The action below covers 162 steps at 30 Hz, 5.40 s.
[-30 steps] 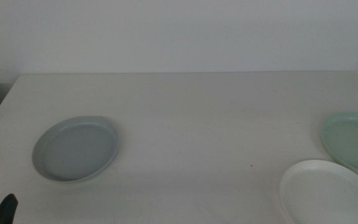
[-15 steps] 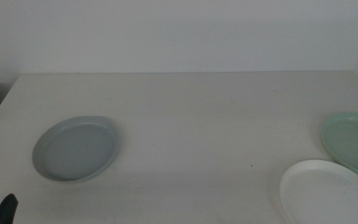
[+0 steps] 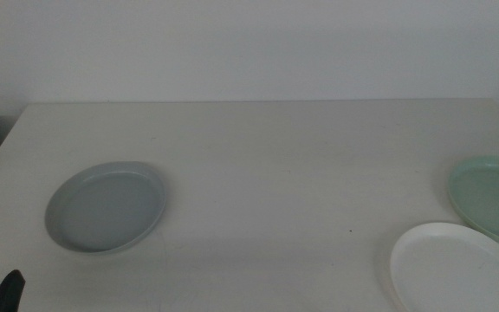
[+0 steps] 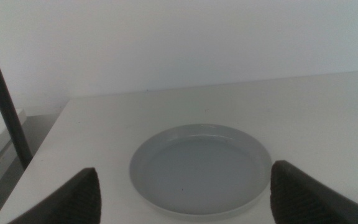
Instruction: Stack the three bowls on top of each other.
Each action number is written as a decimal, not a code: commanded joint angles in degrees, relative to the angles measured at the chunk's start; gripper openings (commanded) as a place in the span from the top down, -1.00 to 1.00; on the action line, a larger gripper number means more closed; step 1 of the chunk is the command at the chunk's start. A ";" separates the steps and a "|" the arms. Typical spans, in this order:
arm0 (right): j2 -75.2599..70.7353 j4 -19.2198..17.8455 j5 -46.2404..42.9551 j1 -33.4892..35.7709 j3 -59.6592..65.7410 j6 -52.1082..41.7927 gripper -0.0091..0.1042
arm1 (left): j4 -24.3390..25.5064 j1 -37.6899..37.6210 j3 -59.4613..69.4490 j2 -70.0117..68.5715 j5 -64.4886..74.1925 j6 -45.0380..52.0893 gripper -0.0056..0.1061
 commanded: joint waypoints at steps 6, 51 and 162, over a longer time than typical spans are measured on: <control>10.96 0.84 -1.05 -1.42 -4.88 -0.28 -0.20 | -0.46 0.09 -0.34 -0.78 -4.09 -0.72 -0.99; 55.03 6.95 -19.98 -15.38 3.29 -11.27 0.29 | -0.46 0.09 -0.34 -0.78 -4.09 -0.72 -0.99; 59.97 14.71 -8.28 -25.88 -33.48 -15.67 -0.08 | -0.38 0.09 -0.34 -0.78 -4.09 -0.73 -0.99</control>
